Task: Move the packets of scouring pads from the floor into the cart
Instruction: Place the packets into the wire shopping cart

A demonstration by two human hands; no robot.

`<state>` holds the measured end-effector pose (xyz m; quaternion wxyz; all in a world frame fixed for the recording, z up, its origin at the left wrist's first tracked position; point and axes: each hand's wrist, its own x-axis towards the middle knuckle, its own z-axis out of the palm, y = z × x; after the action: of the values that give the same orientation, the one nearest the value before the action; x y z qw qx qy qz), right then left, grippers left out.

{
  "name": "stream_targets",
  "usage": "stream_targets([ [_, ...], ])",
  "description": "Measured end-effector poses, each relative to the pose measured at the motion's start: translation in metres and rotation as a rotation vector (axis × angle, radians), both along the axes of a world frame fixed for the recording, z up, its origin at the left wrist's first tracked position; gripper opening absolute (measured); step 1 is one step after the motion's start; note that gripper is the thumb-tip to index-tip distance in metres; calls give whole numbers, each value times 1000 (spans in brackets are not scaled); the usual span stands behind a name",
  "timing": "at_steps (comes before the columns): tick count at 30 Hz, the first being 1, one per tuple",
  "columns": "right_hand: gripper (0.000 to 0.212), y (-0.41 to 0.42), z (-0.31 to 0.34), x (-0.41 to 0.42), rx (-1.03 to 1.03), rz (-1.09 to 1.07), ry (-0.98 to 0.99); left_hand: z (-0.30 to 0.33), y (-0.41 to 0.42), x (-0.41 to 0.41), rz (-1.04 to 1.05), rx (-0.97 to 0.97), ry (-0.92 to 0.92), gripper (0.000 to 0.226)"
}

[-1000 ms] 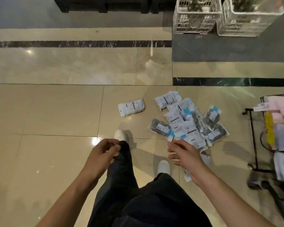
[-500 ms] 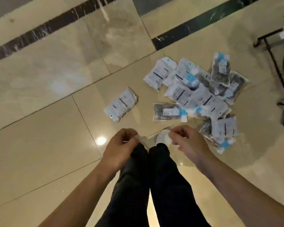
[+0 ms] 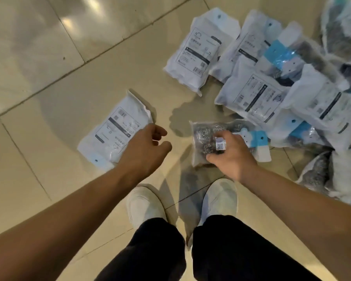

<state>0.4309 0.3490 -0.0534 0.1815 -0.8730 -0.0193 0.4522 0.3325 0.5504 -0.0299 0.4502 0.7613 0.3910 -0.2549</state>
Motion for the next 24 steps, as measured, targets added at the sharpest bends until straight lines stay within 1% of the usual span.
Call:
stream_targets([
  [3, 85, -13, -48, 27, -123, 246, -147, -39, 14, 2, -173, 193, -35, 51],
  [6, 105, -13, -74, 41, -206, 478, -202, -73, 40, -2, -207, 418, -43, 64],
  [8, 114, -11, -84, 46, -228, 576, -233, -93, 55, -5, -254, 501, -25, 81],
  [10, 115, -10, -90, 50, -256, 634, -251, -108, 70, -8, -239, 503, 40, 100],
  [12, 110, -9, -92, 55, -280, 694, -250, -120, 85, -13, -178, 472, 108, 118],
  [15, 108, -9, -92, 64, -322, 805, -267, -133, 101, -22, -150, 425, 144, 133],
  [17, 110, -7, -92, 69, -335, 834, -248, -135, 107, -25, -146, 415, 152, 134],
  [19, 109, -3, -91, 70, -333, 809, -208, -137, 108, -26, -135, 435, 155, 128],
  [22, 94, 5, -90, 65, -278, 704, -141, -135, 102, -27, -126, 441, 181, 119],
  [24, 86, 10, -88, 59, -261, 605, -69, -137, 95, -30, -98, 397, 215, 111],
])
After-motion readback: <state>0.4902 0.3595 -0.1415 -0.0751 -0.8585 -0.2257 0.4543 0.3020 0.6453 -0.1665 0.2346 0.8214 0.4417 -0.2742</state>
